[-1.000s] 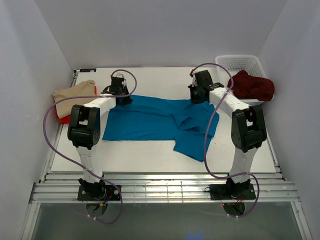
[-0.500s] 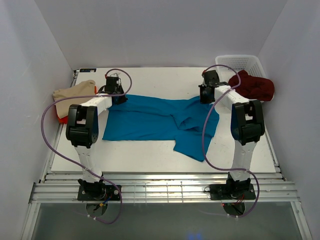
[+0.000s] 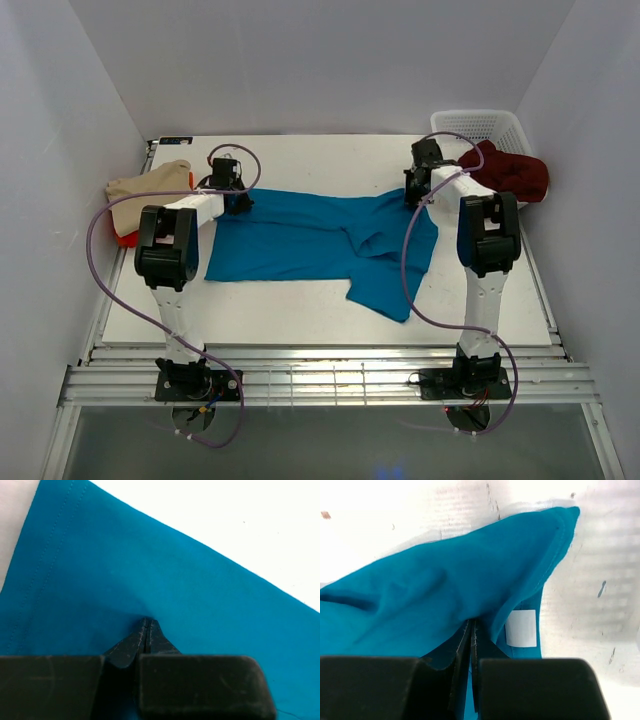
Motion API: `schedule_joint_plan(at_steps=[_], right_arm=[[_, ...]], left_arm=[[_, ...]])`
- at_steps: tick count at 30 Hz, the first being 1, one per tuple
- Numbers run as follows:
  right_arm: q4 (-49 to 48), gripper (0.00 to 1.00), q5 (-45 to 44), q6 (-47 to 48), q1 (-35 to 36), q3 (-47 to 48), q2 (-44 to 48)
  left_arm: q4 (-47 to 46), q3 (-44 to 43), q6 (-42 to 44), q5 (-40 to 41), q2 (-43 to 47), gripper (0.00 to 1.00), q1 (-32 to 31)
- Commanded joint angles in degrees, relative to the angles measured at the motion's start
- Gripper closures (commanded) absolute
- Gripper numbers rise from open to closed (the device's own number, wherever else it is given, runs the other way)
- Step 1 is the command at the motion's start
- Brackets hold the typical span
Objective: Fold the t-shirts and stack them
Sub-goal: Fold the flattened tshirt in 1/3 of the way
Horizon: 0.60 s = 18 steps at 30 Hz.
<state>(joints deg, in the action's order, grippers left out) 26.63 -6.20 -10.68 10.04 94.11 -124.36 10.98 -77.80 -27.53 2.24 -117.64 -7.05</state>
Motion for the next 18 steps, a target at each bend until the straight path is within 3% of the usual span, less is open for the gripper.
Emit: schedule_joint_plan(at_steps=[1,13,18], right_arm=[[2.72,0.92,0.83,-1.19,-1.07,3.09,-4.84],[5.80,0.92,4.96,-0.84,-3.98,19.08,-14.59],[-1.48,0.92,9.88,1.97,-3.98,15.34,-9.19]], left_arm=[[2.90,1.16,-1.73,3.03,-1.53,0.93,2.04],[1.94,-5.51,-0.69,-0.92,-6.62,0.93,4.24],[0.09,-10.87,1.33,-6.80,-9.27,0.93,4.32]])
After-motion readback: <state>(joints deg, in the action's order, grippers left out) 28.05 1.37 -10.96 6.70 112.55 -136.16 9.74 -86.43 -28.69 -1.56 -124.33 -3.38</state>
